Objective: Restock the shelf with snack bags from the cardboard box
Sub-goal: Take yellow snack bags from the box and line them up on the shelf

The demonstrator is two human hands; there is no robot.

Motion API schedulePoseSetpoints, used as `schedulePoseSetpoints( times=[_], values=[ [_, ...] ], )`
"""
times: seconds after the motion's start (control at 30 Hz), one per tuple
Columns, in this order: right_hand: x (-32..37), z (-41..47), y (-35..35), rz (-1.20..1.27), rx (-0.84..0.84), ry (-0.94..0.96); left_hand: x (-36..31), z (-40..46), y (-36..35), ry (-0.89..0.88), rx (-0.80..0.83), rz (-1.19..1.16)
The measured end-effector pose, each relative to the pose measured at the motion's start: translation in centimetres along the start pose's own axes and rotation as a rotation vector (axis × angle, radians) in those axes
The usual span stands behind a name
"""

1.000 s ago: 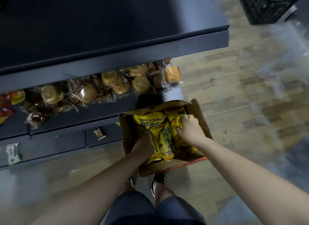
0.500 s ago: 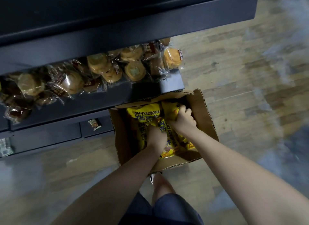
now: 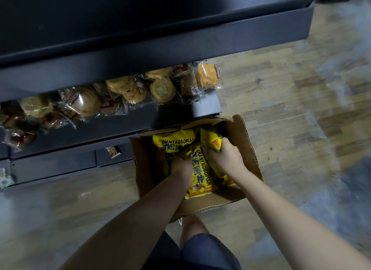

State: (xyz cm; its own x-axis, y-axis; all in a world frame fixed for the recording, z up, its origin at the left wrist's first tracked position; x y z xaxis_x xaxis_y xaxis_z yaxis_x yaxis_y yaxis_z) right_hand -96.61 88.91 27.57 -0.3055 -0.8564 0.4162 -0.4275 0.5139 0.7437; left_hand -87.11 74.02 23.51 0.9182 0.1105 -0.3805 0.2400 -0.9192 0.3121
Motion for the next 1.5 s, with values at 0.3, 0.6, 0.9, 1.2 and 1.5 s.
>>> schedulePoseSetpoints(
  times=[0.3,0.6,0.9,1.2,1.5],
  values=[
    [1.7,-2.3,-1.2,0.628,0.255,0.015,-1.6,-1.6,4.2,-0.077,-0.143,-0.287],
    [1.4,-6.4,-3.9,0.716,0.559,-0.245,-0.6,-3.3,1.6,-0.208,0.220,0.016],
    [4.4,-6.4,1.8,0.609,0.276,0.089,-2.7,-6.6,6.4,-0.392,0.230,-0.084],
    [10.2,-11.0,9.5,0.498,-0.042,0.444,-7.3,-14.0,14.5,-0.825,-0.070,0.020],
    [19.4,-19.8,16.3,0.637,-0.053,0.746,-11.2,-23.7,22.6,-1.139,-0.331,-0.083]
  ],
)
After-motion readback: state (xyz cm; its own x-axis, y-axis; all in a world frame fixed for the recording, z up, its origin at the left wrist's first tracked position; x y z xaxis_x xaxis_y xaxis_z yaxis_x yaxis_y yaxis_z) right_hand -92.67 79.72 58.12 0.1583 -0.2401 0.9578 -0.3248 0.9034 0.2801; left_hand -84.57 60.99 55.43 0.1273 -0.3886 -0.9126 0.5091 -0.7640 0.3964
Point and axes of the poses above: each hand's wrist, its own z-axis towards the middle knuckle, its own y-axis out of the back of the hand, x = y × z, the point moved 10 cm from there along z, towards the middle knuckle, and after that the axes turned 5 degrees about -x, right-handed, at the moved point
